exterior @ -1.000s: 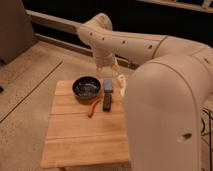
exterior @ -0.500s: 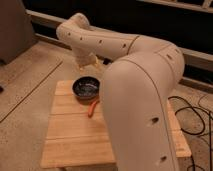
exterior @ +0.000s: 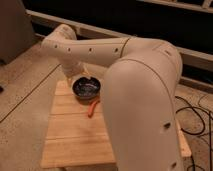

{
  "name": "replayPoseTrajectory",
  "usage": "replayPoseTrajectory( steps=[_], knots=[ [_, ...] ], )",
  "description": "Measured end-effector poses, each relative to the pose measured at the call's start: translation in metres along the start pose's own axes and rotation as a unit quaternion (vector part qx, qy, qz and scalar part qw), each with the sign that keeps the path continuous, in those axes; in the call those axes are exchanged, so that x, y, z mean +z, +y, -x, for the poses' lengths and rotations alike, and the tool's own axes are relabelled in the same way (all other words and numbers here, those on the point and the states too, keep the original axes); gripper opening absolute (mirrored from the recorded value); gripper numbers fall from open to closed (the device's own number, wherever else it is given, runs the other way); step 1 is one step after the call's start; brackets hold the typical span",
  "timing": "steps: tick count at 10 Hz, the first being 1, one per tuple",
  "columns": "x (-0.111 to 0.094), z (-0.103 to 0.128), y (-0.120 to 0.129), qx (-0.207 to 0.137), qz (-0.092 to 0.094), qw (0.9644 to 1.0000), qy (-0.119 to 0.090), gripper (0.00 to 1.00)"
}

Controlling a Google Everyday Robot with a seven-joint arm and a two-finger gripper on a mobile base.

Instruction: Move the arm in a circular motion

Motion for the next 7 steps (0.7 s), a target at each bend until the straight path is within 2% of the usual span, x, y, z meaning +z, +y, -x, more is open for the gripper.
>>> replayPoseTrajectory(
  steps=[3, 7],
  knots=[
    [0.001, -0.031, 0.015, 0.004, 0.012, 0.9999, -0.008, 0.65],
    [-0.002, -0.068, -0.012, 0.063, 0.019, 0.9976, -0.022, 0.65]
  ],
)
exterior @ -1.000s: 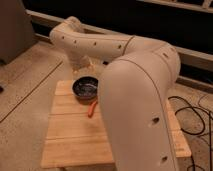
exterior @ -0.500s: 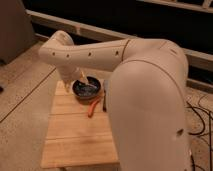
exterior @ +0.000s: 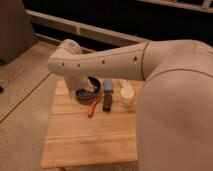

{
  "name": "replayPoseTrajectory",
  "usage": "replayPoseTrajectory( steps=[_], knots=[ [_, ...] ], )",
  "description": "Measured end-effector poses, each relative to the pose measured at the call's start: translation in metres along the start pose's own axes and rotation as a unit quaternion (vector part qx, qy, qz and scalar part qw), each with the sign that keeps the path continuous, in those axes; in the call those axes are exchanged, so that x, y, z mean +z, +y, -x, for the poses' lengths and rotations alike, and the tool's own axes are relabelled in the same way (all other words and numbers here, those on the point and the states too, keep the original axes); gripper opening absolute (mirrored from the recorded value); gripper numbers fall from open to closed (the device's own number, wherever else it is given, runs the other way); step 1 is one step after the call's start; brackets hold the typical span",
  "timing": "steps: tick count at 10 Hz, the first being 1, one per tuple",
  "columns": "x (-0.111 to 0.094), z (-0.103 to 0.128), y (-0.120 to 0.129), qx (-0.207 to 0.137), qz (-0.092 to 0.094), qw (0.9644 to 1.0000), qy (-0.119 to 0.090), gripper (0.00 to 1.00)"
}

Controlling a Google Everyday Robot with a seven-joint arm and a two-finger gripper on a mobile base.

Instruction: Move the arm in a circular motion

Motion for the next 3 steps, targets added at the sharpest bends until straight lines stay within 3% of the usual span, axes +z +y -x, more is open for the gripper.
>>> replayPoseTrajectory(
  steps=[2, 3],
  knots=[
    [0.001, -0.015, -0.026, 0.045, -0.004, 0.9990, 0.006, 0.65],
    [0.002, -0.017, -0.028, 0.049, -0.004, 0.9988, 0.008, 0.65]
  ],
)
